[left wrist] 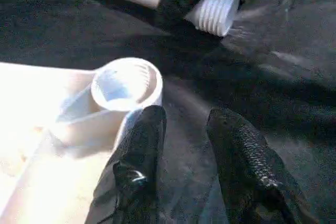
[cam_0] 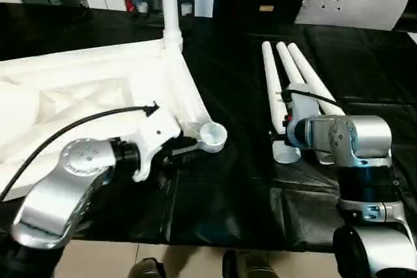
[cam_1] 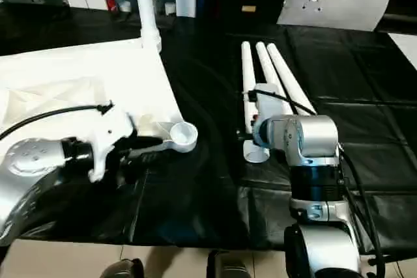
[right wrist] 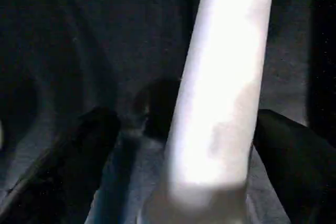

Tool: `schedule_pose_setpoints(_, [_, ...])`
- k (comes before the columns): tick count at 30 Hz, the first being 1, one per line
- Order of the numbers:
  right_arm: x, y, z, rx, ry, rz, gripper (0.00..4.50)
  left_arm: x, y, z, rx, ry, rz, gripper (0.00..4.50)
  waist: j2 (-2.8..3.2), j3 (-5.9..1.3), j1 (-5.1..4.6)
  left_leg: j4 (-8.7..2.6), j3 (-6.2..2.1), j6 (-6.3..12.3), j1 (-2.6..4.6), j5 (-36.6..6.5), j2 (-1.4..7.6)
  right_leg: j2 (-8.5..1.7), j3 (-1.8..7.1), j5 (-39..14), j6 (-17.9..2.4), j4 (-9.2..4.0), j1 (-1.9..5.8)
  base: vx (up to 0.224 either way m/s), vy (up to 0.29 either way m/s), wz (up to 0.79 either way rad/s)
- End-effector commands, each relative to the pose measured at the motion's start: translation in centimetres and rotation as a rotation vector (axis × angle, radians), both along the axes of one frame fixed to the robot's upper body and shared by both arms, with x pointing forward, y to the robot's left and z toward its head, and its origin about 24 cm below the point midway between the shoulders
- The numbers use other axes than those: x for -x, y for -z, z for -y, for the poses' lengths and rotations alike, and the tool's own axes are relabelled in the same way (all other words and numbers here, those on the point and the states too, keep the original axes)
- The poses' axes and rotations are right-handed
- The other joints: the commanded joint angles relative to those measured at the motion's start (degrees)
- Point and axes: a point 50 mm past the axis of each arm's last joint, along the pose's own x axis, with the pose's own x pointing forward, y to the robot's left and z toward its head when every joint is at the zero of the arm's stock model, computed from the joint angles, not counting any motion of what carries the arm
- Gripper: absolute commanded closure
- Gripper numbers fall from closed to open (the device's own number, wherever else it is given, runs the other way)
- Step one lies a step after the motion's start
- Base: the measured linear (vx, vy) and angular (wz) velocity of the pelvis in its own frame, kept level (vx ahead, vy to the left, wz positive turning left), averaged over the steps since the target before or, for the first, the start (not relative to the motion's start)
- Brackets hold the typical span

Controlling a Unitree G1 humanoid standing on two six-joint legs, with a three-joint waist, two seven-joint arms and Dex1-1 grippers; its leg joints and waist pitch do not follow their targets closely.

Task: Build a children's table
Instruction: Pick table leg

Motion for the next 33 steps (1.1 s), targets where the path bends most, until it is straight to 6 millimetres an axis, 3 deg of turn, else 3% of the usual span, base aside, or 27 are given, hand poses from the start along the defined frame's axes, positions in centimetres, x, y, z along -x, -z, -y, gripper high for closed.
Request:
schedule_pose_setpoints(1, [0.4,0.0,-0.2,-0.017,-0.013,-0.010,0.00,0.2,-0.4,0.0,0.003,0.006,0.008,2.95,0.25,-3.46,-0.02,-3.50,0.37,-2.16,0.70,-5.9,-0.05,-2.10,2.06,-8.6,-8.0,-3.64,3.14,0.000,0.000,0.00])
schedule_pose_setpoints(7, [0.7,0.0,-0.4,-0.039,-0.016,-0.020,0.00,0.3,-0.4,0.0,0.000,0.014,0.002,2.95,0.61,-3.37,0.07,-3.64,0.25,-3.11,0.89,-7.7,-0.02,-2.21,2.09,-10.8,-7.7,-3.84,3.02,0.000,0.000,0.00])
schedule_pose_setpoints(14, [1.1,0.8,0.0,-0.060,-0.006,-0.070,0.57,0.3,-0.5,0.4,-0.004,0.029,0.002,2.88,0.36,-3.66,0.06,-3.59,0.29,-3.17,0.74,-6.4,-0.05,-2.20,2.11,-9.2,-7.9,-3.69,3.30,0.000,0.000,0.00])
schedule_pose_setpoints(16, [1.2,1.1,0.1,-0.086,-0.002,-0.096,0.85,0.4,-0.5,0.5,-0.003,0.033,0.001,2.88,0.04,-3.81,-0.02,-3.52,0.36,-2.94,0.70,-6.1,-0.08,-2.19,2.14,-9.4,-7.9,-3.71,3.42,0.000,0.000,0.00])
schedule_pose_setpoints(20, [1.3,1.3,0.6,-0.084,-0.010,-0.121,1.19,0.4,-0.4,0.6,-0.004,0.041,-0.002,2.88,0.19,-3.98,0.01,-3.45,0.36,-2.70,0.78,-5.6,-0.04,-2.18,2.13,-9.1,-8.0,-3.60,3.47,0.000,0.000,0.00])
schedule_pose_setpoints(23, [1.3,1.3,1.2,-0.062,-0.045,-0.149,1.41,0.5,-0.2,1.0,-0.002,0.054,-0.007,2.88,-0.33,-4.19,-0.05,-3.24,0.53,-2.20,0.67,-4.5,-0.05,-2.16,2.18,-7.5,-8.6,-3.48,3.65,0.000,0.000,0.00])
schedule_pose_setpoints(25, [1.3,1.3,1.2,-0.061,-0.045,-0.150,1.57,0.5,-0.2,1.0,-0.002,0.054,-0.007,2.88,-0.28,-4.16,0.03,-3.18,0.53,-1.86,0.60,-4.3,-0.06,-2.22,2.21,-7.7,-8.7,-3.46,3.71,0.000,0.000,0.00])
schedule_pose_setpoints(27, [1.2,1.0,1.6,-0.058,-0.060,-0.161,1.75,0.5,-0.2,1.3,0.004,0.059,-0.008,2.88,-0.92,-4.32,-0.06,-3.09,0.58,-1.28,0.53,-3.7,-0.05,-2.24,2.20,-8.2,-8.6,-3.44,3.84,0.000,0.000,0.00])
schedule_pose_setpoints(30, [1.3,0.9,1.9,-0.059,-0.077,-0.179,1.80,0.6,-0.1,1.5,0.006,0.062,-0.011,2.88,-1.09,-4.45,-0.09,-2.95,0.57,-1.00,0.48,-3.5,0.02,-2.31,2.17,-8.9,-8.6,-3.35,3.87,0.000,0.000,0.00])
schedule_pose_setpoints(31, [1.5,1.0,2.1,-0.059,-0.099,-0.203,1.83,0.6,0.0,1.6,0.007,0.063,-0.012,2.88,-1.50,-4.49,-0.19,-2.89,0.62,-0.91,0.50,-3.2,0.11,-2.27,2.16,-8.5,-8.6,-3.34,3.84,0.000,0.000,0.00])
schedule_pose_setpoints(33, [1.7,1.1,2.2,-0.050,-0.116,-0.215,1.83,0.7,0.0,1.6,0.008,0.062,-0.013,2.88,-1.51,-4.49,-0.17,-2.82,0.65,-0.86,0.53,-3.0,0.10,-2.23,2.20,-8.0,-8.6,-3.29,3.74,0.000,0.000,0.00])
